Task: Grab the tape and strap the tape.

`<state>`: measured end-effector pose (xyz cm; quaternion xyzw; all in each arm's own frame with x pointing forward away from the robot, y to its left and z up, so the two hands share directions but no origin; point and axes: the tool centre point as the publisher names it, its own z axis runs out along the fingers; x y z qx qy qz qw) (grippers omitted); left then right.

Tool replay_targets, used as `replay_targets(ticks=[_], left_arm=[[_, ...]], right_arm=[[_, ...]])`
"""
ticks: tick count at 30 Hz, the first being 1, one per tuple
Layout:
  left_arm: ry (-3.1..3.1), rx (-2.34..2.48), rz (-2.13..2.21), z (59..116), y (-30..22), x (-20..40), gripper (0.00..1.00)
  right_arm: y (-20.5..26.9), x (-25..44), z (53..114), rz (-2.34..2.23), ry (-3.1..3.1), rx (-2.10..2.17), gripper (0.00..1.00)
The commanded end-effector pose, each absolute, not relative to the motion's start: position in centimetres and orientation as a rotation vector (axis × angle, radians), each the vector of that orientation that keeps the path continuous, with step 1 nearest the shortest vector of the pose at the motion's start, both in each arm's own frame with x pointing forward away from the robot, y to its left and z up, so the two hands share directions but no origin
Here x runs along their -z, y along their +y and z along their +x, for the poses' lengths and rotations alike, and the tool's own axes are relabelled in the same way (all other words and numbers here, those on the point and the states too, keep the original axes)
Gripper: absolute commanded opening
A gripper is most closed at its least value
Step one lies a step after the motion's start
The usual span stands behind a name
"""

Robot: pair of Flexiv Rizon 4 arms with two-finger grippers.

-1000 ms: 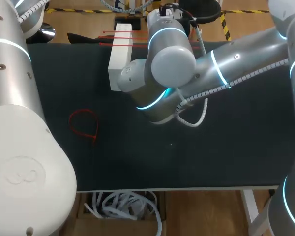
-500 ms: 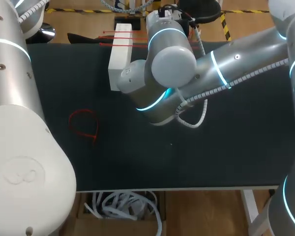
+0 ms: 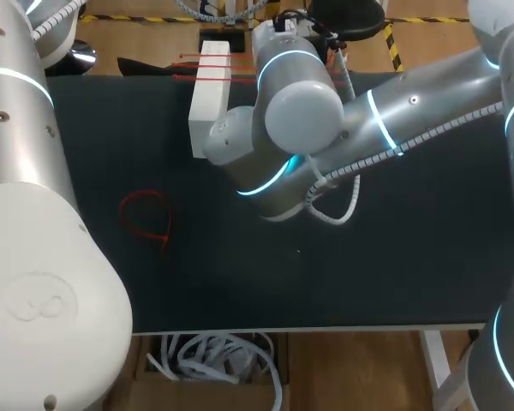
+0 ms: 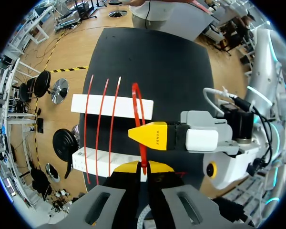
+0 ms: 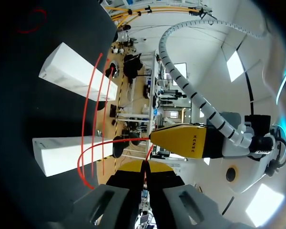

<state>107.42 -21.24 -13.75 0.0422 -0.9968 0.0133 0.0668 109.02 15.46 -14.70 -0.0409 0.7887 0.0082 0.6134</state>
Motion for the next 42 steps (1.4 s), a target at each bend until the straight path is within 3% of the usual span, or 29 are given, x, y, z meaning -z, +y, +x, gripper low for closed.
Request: replay_targets(ticks=[1, 42], left_arm=[[-3.001, -0.032, 0.128, 107.61, -21.42, 13.56, 0.0], [-3.001, -0.032, 0.128, 107.61, -21.42, 13.56, 0.0]], right_arm=[[15.61, 14.46, 108.73, -0.102, 1.824, -0.025, 0.0], [16.53, 14.03, 108.5, -0.102, 1.801, -0.102, 0.0]])
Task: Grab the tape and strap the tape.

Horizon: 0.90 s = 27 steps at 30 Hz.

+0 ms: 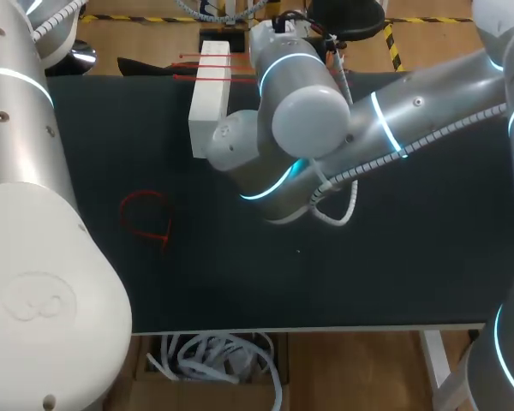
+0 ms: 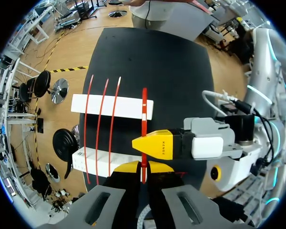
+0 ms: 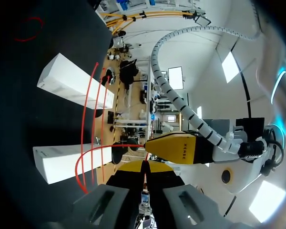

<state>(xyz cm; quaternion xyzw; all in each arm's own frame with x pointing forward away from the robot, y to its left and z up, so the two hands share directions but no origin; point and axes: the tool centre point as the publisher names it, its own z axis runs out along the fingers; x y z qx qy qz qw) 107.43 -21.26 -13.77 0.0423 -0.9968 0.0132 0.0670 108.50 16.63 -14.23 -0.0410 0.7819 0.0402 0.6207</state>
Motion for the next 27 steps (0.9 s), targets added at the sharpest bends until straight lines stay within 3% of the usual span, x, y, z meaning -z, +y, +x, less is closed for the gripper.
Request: replay_targets(ticks=[1, 27], left_arm=[[-3.001, -0.032, 0.128, 107.61, -21.42, 13.56, 0.0], [-3.001, -0.032, 0.128, 107.61, -21.42, 13.56, 0.0]], right_arm=[[16.58, 14.01, 108.5, -0.102, 1.801, -0.108, 0.0], [16.55, 14.1, 108.9, -0.09, 1.811, -0.149, 0.0]])
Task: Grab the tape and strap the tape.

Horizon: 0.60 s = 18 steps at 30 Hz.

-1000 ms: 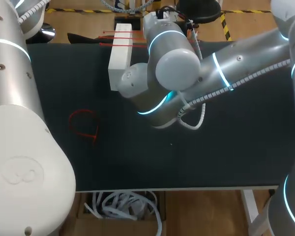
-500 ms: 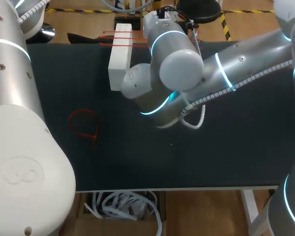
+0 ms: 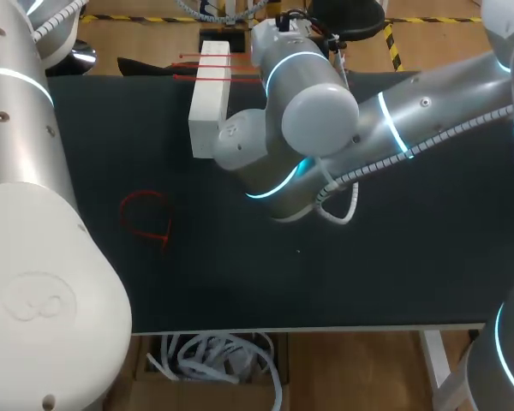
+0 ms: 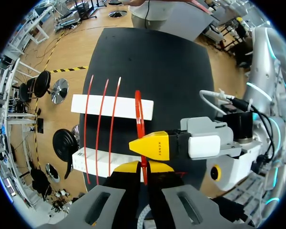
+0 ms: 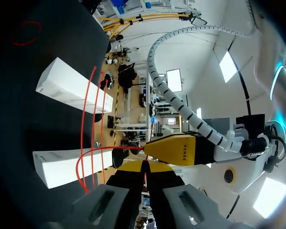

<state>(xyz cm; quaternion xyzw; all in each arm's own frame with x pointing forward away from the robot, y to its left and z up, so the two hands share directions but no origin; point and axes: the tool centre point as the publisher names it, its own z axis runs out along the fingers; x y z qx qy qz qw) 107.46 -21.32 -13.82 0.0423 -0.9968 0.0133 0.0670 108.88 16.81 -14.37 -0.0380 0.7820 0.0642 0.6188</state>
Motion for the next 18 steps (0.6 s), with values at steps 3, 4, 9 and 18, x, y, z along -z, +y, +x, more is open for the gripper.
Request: replay_targets(ticks=[3, 4, 9, 18], left_arm=[[-3.001, -0.032, 0.128, 107.6, -21.4, 13.6, 0.0], [-3.001, -0.032, 0.128, 107.6, -21.4, 13.6, 0.0], [-3.001, -0.032, 0.128, 107.6, -21.4, 13.6, 0.0], [-3.001, -0.032, 0.128, 107.6, -21.4, 13.6, 0.0]], right_arm=[[16.4, 14.2, 108.9, -0.084, 1.814, -0.153, 0.0], [16.3, 14.2, 108.9, -0.084, 1.815, -0.154, 0.0], [15.9, 14.4, 109.0, -0.077, 1.819, -0.156, 0.25], [15.3, 14.6, 108.7, -0.075, 1.824, -0.17, 0.2]])
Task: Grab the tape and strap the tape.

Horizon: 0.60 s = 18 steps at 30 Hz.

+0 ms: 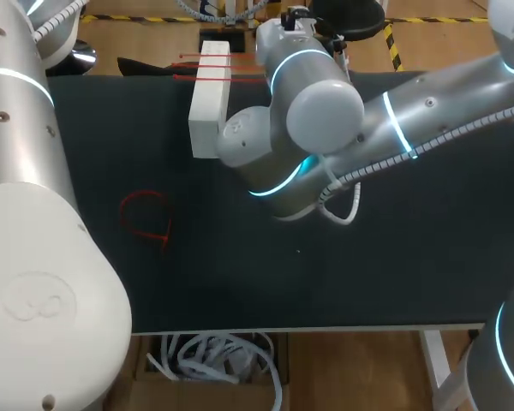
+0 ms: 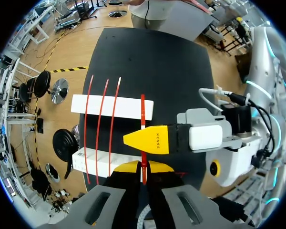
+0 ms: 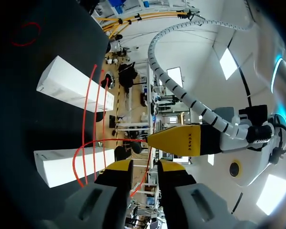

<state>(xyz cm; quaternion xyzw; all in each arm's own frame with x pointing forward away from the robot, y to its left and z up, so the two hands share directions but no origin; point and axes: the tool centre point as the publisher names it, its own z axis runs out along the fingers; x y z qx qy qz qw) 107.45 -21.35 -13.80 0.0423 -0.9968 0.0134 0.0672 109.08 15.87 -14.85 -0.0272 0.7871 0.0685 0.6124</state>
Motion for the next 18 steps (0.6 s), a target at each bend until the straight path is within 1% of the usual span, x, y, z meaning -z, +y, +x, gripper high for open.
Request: replay_targets(ticks=[1, 5, 8, 18], left_arm=[[-3.001, -0.032, 0.128, 107.6, -21.4, 13.6, 0.0], [-3.001, -0.032, 0.128, 107.6, -21.4, 13.6, 0.0], [-3.001, -0.032, 0.128, 107.6, -21.4, 13.6, 0.0], [-3.001, -0.032, 0.128, 107.6, -21.4, 13.6, 0.0]], right_arm=[[15.2, 14.6, 108.6, -0.076, 1.825, -0.175, 0.2], [14.4, 14.7, 108.2, -0.074, 1.831, -0.191, 0.2], [13.7, 14.8, 107.8, -0.077, 1.839, -0.21, 0.24], [12.0, 14.7, 105.2, -0.121, 1.864, -0.298, 0.23]])
